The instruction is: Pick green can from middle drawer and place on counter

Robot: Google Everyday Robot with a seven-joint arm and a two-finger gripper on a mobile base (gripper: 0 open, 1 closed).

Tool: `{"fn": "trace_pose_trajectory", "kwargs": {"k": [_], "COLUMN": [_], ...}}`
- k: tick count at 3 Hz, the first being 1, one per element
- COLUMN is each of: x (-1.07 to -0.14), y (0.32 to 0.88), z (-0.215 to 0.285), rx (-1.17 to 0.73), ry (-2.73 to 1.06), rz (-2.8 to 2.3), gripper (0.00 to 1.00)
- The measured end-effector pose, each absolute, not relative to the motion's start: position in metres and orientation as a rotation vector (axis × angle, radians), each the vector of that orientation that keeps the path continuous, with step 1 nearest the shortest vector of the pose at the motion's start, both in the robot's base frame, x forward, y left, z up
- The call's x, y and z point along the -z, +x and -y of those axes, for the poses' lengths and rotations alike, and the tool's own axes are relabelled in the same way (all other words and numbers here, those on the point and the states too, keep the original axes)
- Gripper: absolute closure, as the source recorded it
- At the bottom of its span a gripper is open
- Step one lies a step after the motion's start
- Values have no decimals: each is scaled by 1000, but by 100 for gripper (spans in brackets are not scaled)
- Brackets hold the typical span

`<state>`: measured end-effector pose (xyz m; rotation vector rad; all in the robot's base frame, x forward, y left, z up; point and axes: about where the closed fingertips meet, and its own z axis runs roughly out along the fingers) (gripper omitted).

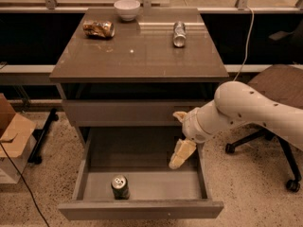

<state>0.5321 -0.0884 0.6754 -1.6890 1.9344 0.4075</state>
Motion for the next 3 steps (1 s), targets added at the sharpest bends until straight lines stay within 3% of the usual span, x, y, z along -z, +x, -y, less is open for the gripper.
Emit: {"fn": "trace_pose_trajectory", "kwargs": {"k": [3], "x": [-547], "y": [525], "z": [46], "rx": [-703], "ry": [-1680], "rz": [-2010], "gripper": [0]}}
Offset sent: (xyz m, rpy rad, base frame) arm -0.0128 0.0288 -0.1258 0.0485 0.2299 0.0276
